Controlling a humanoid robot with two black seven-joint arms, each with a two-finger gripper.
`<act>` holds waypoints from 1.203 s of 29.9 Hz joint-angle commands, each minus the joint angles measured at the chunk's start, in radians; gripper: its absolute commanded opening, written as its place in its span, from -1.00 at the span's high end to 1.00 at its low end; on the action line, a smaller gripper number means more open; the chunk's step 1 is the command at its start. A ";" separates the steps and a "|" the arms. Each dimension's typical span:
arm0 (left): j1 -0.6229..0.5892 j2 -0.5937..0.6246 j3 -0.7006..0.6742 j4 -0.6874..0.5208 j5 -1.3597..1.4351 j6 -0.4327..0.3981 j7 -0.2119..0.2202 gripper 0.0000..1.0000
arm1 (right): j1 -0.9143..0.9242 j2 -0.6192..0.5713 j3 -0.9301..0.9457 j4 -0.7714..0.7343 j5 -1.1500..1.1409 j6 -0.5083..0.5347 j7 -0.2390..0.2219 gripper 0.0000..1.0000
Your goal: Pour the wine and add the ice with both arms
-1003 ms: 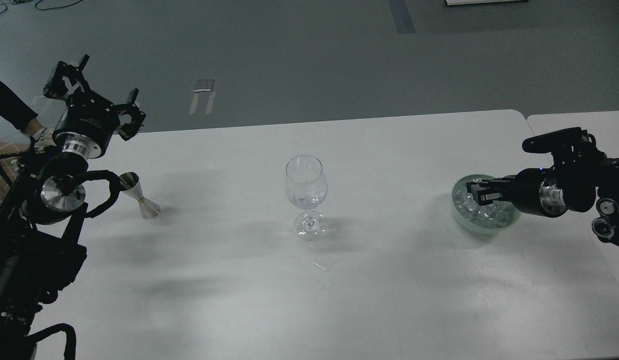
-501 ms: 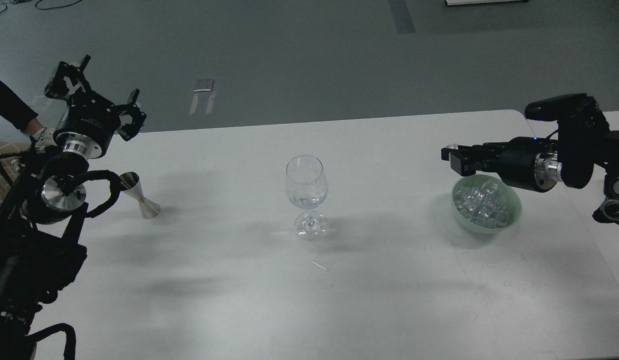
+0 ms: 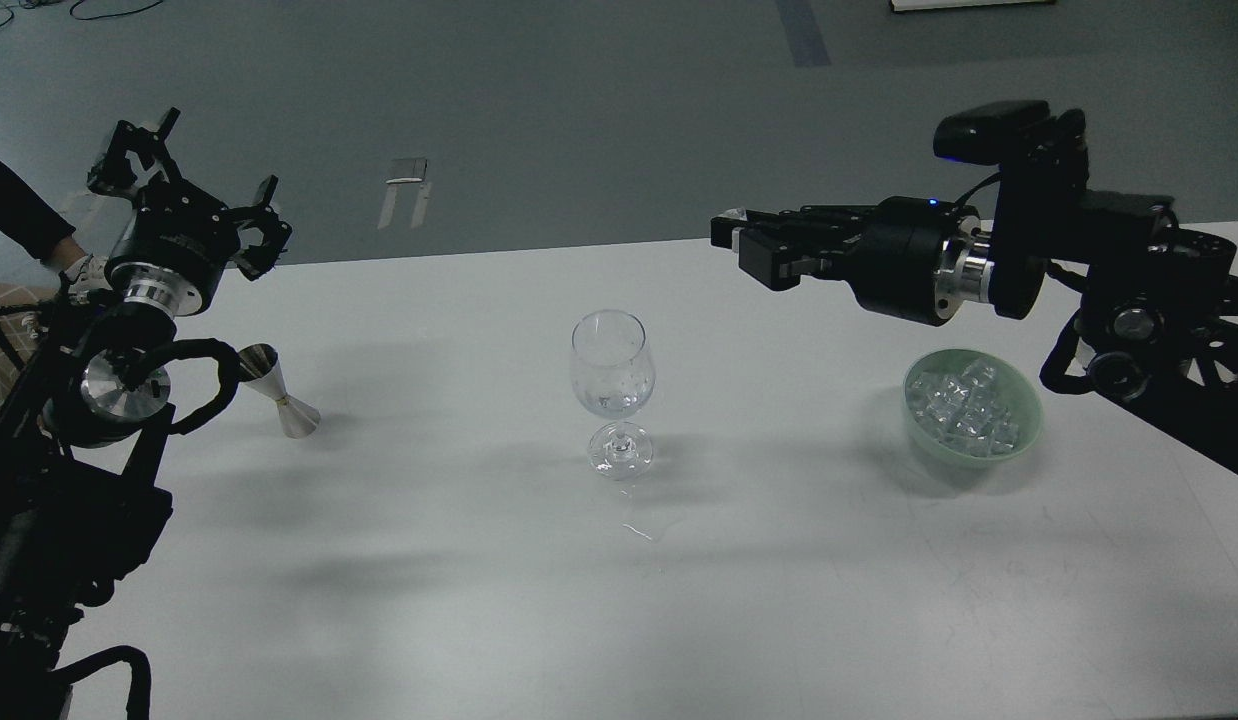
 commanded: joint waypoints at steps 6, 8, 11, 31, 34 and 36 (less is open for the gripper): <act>0.000 0.007 -0.009 0.000 -0.002 -0.007 -0.001 -0.99 | -0.002 0.062 -0.013 -0.016 -0.005 0.008 -0.007 1.00; 0.000 0.008 -0.009 0.000 -0.002 -0.007 -0.001 -0.99 | -0.007 0.067 -0.015 -0.019 -0.005 0.008 -0.010 1.00; 0.000 0.007 -0.009 0.000 -0.002 -0.007 -0.001 -0.99 | -0.004 0.076 -0.039 -0.030 -0.008 0.008 -0.010 1.00; 0.000 0.004 -0.009 0.000 -0.011 -0.007 -0.001 -0.99 | -0.010 0.138 -0.069 -0.085 -0.009 0.008 -0.012 1.00; 0.000 0.004 -0.009 0.000 -0.015 -0.008 -0.001 -0.99 | -0.008 0.139 -0.068 -0.088 -0.009 0.008 -0.012 0.90; -0.001 0.004 -0.009 0.000 -0.015 -0.008 -0.002 -0.99 | -0.007 0.139 -0.069 -0.091 -0.009 0.008 -0.012 0.80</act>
